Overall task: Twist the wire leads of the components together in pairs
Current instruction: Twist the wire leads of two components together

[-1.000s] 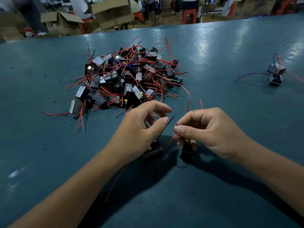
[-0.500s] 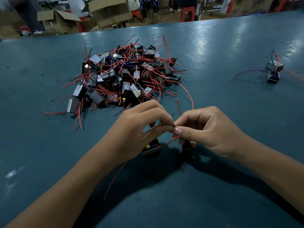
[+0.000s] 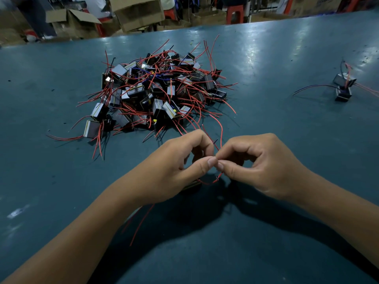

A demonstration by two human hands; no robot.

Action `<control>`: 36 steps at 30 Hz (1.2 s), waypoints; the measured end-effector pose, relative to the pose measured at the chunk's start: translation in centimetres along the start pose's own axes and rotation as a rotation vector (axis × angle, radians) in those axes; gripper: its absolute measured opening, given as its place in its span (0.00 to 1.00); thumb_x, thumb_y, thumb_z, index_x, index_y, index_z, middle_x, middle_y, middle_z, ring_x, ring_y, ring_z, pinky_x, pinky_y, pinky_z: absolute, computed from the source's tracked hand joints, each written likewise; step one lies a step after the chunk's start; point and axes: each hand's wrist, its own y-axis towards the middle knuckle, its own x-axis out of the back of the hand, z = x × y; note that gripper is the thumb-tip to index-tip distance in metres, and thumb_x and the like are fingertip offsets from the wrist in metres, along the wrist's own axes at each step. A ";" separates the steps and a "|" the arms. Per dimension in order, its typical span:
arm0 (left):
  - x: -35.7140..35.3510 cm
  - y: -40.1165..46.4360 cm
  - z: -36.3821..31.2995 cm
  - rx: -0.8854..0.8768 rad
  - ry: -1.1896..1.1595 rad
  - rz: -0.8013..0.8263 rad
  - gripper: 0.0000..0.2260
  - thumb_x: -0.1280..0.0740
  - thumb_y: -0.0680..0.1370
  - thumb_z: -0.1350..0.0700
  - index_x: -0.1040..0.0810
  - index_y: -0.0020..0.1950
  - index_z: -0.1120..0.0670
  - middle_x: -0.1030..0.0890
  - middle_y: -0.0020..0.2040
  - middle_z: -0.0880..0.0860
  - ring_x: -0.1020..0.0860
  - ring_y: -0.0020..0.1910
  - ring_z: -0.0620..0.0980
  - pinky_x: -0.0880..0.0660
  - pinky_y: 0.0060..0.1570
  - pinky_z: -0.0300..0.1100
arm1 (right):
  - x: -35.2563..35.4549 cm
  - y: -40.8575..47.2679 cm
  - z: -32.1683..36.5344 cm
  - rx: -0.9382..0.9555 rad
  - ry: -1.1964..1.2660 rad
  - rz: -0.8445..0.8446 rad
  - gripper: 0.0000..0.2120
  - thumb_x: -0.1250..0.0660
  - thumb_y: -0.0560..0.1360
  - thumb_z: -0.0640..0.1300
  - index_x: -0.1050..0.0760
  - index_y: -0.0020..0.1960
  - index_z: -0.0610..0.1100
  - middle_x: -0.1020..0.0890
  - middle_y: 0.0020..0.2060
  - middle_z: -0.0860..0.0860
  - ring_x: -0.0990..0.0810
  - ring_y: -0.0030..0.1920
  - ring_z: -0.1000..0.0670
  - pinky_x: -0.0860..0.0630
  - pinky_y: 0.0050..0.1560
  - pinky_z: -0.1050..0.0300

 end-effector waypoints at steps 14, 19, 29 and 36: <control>0.3 0.4 -0.2 -0.078 0.176 -0.127 0.03 0.31 0.79 0.57 0.20 0.48 0.56 0.22 0.41 0.49 0.27 0.41 0.42 0.32 0.43 0.33 | 0.1 0.1 0.0 -0.002 -0.072 -0.055 0.03 0.28 0.74 0.43 0.18 0.42 0.45 0.19 0.32 0.54 0.23 0.32 0.52 0.25 0.36 0.49; 0.2 0.2 -0.4 -0.058 0.214 -0.113 0.01 0.31 0.79 0.59 0.22 0.49 0.56 0.24 0.42 0.47 0.28 0.41 0.39 0.35 0.45 0.27 | 0.1 0.1 0.2 -0.004 -0.087 -0.072 0.04 0.27 0.74 0.42 0.19 0.40 0.46 0.20 0.31 0.55 0.24 0.30 0.54 0.26 0.34 0.56; -0.6 0.4 -0.7 -0.081 0.307 -0.208 0.02 0.34 0.76 0.58 0.23 0.47 0.56 0.27 0.42 0.45 0.29 0.41 0.42 0.33 0.45 0.31 | -0.1 0.2 0.6 -0.016 -0.115 -0.109 0.07 0.27 0.74 0.38 0.22 0.38 0.46 0.20 0.31 0.59 0.23 0.30 0.59 0.31 0.34 0.72; -0.9 0.3 -0.7 -0.058 0.334 -0.274 0.01 0.33 0.76 0.58 0.22 0.46 0.55 0.27 0.41 0.44 0.29 0.40 0.41 0.35 0.45 0.29 | -0.2 0.2 0.6 -0.032 -0.096 -0.116 0.09 0.27 0.74 0.38 0.23 0.38 0.46 0.22 0.29 0.60 0.23 0.29 0.59 0.32 0.34 0.72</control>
